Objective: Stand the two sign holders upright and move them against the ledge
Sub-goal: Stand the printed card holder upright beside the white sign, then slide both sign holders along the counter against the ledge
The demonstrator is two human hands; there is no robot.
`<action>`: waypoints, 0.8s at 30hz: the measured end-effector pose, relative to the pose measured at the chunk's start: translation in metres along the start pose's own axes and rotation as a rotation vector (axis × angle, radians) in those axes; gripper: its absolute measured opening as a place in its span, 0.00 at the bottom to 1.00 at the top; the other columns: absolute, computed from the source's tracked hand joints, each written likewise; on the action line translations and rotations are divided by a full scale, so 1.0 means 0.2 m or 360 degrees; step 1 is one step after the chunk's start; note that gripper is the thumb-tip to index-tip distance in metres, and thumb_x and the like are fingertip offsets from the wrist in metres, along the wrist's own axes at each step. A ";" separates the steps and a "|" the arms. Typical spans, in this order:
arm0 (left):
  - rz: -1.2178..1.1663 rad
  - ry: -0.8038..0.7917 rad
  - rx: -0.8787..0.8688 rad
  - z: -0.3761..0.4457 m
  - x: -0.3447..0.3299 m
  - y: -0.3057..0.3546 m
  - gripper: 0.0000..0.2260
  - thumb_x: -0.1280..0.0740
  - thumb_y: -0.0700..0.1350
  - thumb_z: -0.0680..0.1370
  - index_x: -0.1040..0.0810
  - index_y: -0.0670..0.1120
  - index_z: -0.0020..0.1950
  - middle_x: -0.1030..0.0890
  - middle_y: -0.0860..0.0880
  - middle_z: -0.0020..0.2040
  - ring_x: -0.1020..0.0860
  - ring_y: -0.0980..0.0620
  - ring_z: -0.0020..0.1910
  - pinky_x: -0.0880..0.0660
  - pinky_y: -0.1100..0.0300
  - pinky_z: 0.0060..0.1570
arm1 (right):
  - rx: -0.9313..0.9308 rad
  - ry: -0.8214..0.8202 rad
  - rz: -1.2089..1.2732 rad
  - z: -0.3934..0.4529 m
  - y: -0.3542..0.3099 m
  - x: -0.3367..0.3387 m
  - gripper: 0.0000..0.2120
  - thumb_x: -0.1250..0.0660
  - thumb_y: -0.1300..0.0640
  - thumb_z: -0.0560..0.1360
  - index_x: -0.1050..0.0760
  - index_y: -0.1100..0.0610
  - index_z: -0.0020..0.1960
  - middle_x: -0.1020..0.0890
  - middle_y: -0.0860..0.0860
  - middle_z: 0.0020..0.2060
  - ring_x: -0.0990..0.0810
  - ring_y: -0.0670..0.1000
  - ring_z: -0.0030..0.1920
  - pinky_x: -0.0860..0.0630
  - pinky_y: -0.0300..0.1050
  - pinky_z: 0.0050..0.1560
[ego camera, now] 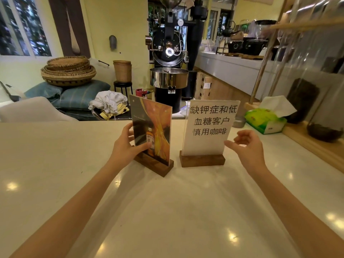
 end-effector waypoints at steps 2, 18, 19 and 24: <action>-0.0005 0.0014 -0.0007 0.00 0.00 0.00 0.33 0.27 0.45 0.69 0.40 0.50 0.69 0.30 0.42 0.68 0.29 0.42 0.65 0.27 0.53 0.54 | -0.0056 -0.0228 -0.0065 0.03 0.02 -0.06 0.23 0.26 0.60 0.66 0.30 0.58 0.58 0.24 0.51 0.51 0.25 0.52 0.51 0.26 0.46 0.50; 0.0074 0.0045 -0.0086 0.04 0.01 -0.01 0.32 0.27 0.45 0.68 0.39 0.49 0.68 0.27 0.42 0.65 0.26 0.44 0.60 0.26 0.55 0.49 | -0.0158 -0.0833 -0.0070 0.09 0.01 -0.22 0.23 0.32 0.68 0.70 0.28 0.57 0.64 0.21 0.53 0.55 0.23 0.57 0.55 0.24 0.58 0.57; 0.0070 0.0035 -0.0094 0.04 -0.01 0.00 0.32 0.27 0.45 0.68 0.38 0.50 0.68 0.27 0.42 0.64 0.26 0.44 0.60 0.27 0.55 0.49 | -0.0158 -0.0831 -0.0082 0.10 0.02 -0.21 0.23 0.32 0.68 0.70 0.28 0.57 0.64 0.21 0.53 0.55 0.23 0.57 0.55 0.23 0.58 0.57; 0.0019 -0.0007 -0.0128 0.08 -0.11 0.04 0.32 0.27 0.45 0.68 0.38 0.49 0.67 0.27 0.42 0.64 0.26 0.43 0.60 0.25 0.51 0.52 | -0.0169 -0.0779 -0.0078 0.10 0.06 -0.11 0.23 0.32 0.68 0.70 0.28 0.57 0.63 0.21 0.53 0.54 0.23 0.56 0.55 0.23 0.55 0.55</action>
Point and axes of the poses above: each hand's wrist, its own z-axis towards the middle knuckle, its own x-axis out of the back of the hand, y = z × x, the point moved 10 cm from there along z, towards the middle knuckle
